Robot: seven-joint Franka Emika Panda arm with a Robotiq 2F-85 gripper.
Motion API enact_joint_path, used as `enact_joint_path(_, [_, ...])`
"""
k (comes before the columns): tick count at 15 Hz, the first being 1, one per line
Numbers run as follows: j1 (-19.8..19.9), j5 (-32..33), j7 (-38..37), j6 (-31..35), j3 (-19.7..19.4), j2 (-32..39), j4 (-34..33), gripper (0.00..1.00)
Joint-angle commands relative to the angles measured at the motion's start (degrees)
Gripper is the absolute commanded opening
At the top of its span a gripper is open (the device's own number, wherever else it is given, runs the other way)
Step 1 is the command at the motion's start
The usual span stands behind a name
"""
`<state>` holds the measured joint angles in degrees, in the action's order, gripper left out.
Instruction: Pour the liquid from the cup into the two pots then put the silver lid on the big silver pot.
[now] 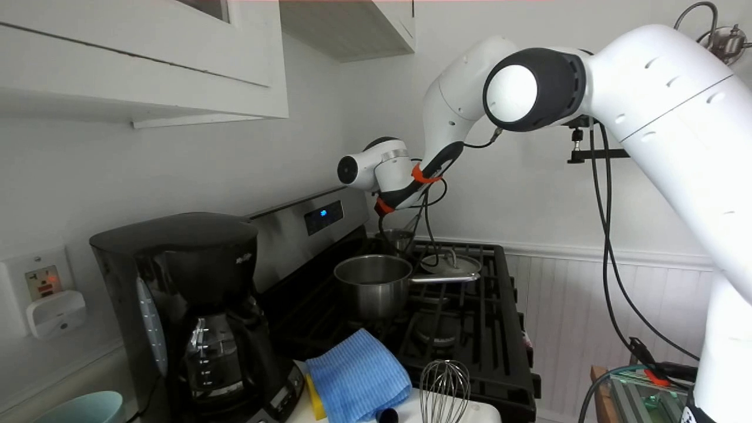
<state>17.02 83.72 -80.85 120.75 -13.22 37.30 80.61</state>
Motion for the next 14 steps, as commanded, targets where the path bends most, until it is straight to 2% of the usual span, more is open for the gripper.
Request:
enact_joint_path(1, [-0.5, 1.5, 0.0, -1.7, -1.2, 2.7, -3.9, 0.01])
enact_joint_path(7, [-0.8, 4.2, -0.3, -2.5, -2.1, 3.9, -5.5, 0.01])
enact_joint_path(14, [-0.6, 10.6, -0.9, -2.8, -2.3, 4.2, -5.2, 0.01])
